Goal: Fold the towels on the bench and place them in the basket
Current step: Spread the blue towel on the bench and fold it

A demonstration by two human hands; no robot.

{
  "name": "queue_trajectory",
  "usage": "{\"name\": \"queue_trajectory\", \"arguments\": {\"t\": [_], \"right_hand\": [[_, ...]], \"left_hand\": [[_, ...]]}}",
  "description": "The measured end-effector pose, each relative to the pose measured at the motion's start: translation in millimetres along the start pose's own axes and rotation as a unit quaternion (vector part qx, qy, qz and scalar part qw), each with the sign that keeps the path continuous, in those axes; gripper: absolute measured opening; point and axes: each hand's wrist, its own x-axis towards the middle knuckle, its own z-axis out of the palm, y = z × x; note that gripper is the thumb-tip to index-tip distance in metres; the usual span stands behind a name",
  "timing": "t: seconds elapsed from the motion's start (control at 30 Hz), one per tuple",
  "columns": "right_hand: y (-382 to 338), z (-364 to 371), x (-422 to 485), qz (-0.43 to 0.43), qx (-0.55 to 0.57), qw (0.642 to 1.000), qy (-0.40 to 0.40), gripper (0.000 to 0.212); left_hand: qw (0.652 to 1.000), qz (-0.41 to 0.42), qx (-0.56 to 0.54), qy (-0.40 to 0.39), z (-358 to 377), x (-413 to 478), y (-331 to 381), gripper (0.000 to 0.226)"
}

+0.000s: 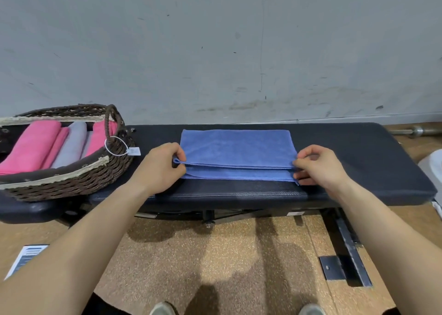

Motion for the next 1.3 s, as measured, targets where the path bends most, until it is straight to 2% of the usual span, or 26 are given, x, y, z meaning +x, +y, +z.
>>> {"name": "queue_trajectory", "arguments": {"t": [0.1, 0.2, 0.33, 0.53, 0.63, 0.73, 0.77, 0.83, 0.93, 1.0, 1.13, 1.2, 1.3], "right_hand": [[-1.2, -4.6, -2.8, -0.001, -0.002, 1.0, -0.01, 0.014], [3.3, -4.1, -5.0, -0.029, -0.1, 0.995, -0.009, 0.015], [8.3, -2.0, -5.2, -0.054, -0.157, 0.986, -0.006, 0.013], [5.6, -1.0, -8.1, -0.088, -0.346, 0.934, 0.004, 0.014], [-10.0, 8.0, -8.4, -0.125, -0.405, 0.905, 0.032, 0.013], [-27.5, 38.0, -2.8, -0.204, -0.362, 0.907, 0.067, 0.006], [-31.0, 51.2, 0.7, -0.229, -0.349, 0.906, 0.064, 0.007], [-35.1, 76.5, 8.4, -0.256, -0.343, 0.903, 0.043, 0.025], [-37.5, 103.2, 23.1, -0.274, -0.367, 0.889, 0.023, 0.047], [-33.9, 112.2, 35.7, -0.283, -0.396, 0.873, -0.005, 0.056], [-14.5, 113.9, 50.0, -0.25, -0.48, 0.837, -0.083, 0.066], [-8.2, 109.0, 51.4, -0.234, -0.504, 0.827, -0.09, 0.07], [-2.8, 96.3, 52.8, -0.204, -0.515, 0.829, -0.08, 0.075]], "left_hand": [[0.999, 0.021, 0.019, -0.02, -0.5, -2.0, -3.5, 0.021], [0.998, 0.035, 0.04, -0.03, 0.0, -4.4, -6.4, 0.023], [0.996, 0.045, 0.061, -0.036, 0.6, -5.3, -7.4, 0.023], [0.979, 0.058, 0.181, -0.067, -1.0, -5.8, -2.9, 0.013], [0.971, 0.061, 0.229, -0.03, -3.2, 0.6, 16.9, 0.021], [0.981, 0.079, 0.173, 0.049, 8.5, 16.3, 46.1, 0.021], [0.982, 0.092, 0.149, 0.07, 16.4, 23.8, 54.3, 0.02], [0.982, 0.116, 0.127, 0.072, 35.5, 41.2, 67.0, 0.027], [0.983, 0.14, 0.117, 0.031, 63.0, 66.4, 75.8, 0.043], [0.981, 0.127, 0.147, -0.009, 77.0, 78.8, 72.3, 0.051], [0.968, 0.099, 0.211, -0.094, 91.1, 88.5, 52.2, 0.062], [0.966, 0.091, 0.215, -0.107, 90.0, 91.1, 42.8, 0.067], [0.968, 0.065, 0.215, -0.112, 82.7, 93.7, 28.0, 0.071]]}}
